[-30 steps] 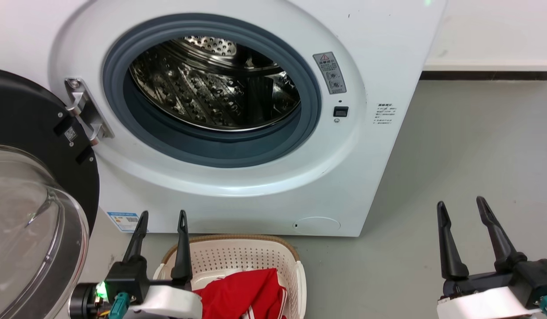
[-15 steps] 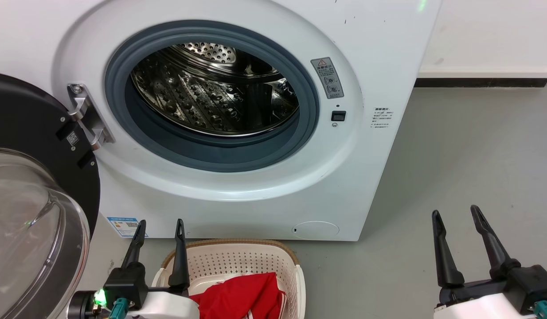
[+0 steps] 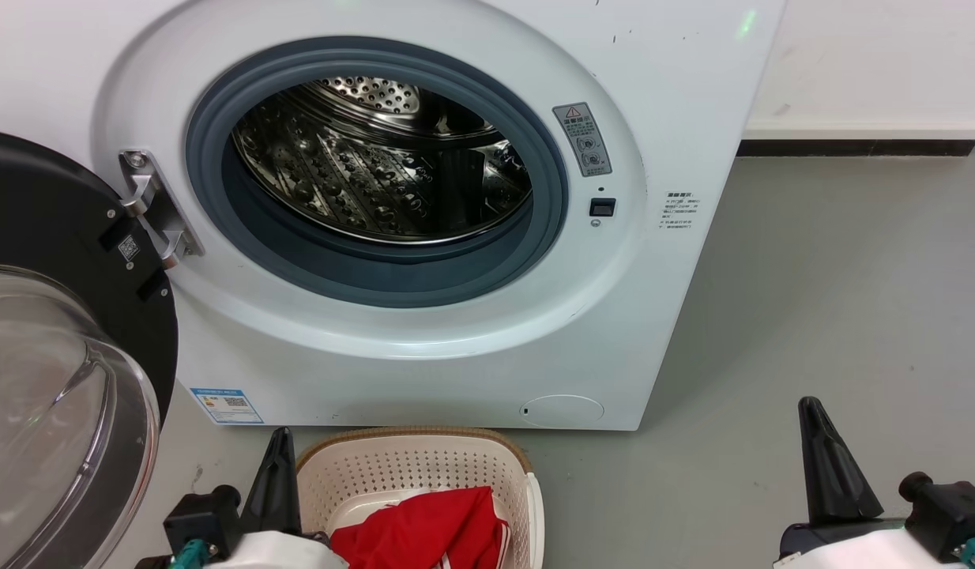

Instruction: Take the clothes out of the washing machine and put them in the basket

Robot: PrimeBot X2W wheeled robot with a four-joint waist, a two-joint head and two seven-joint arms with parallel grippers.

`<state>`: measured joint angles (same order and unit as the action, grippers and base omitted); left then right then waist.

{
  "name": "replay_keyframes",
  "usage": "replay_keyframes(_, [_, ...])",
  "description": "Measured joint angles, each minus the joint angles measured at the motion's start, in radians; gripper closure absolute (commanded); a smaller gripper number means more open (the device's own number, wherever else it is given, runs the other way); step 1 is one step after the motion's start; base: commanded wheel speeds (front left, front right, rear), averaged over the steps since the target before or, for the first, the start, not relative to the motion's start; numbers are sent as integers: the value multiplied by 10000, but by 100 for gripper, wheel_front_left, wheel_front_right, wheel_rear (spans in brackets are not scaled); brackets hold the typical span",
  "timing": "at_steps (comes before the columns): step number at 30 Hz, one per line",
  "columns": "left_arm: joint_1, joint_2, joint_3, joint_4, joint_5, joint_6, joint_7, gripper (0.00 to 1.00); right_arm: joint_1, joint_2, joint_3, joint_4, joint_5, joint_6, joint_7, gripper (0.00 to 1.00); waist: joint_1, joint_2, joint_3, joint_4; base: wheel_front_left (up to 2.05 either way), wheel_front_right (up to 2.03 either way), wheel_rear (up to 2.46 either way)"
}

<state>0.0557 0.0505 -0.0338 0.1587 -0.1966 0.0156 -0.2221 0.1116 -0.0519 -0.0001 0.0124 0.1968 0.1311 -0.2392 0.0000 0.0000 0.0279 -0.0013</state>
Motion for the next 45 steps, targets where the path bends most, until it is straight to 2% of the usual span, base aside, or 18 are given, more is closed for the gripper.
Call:
replay_keyframes(16, [-257, -2, 313, 171, -2997, -311, 700, 100, -347, -151, 10, 508, 3202, -2, 558, 100, 1, 0, -34, 2, 0, 0, 0])
replay_keyframes(34, [-614, -2, 594, 341, -5776, -596, 1360, 100, -781, -249, -67, 934, 6090, -2, 1139, 100, 0, 0, -71, 4, 0, 0, 0])
replay_keyframes(35, [-642, -2, 650, 378, -6180, -616, 1457, 100, -872, -259, -82, 1005, 6510, -2, 1227, 100, 1, 0, -77, 4, 0, 0, 0])
replay_keyframes(45, [-816, -4, 769, 437, -7473, -773, 1764, 100, -1048, -282, -153, 1206, 7829, -2, 1524, 100, 1, 0, -98, 5, 0, 0, 0])
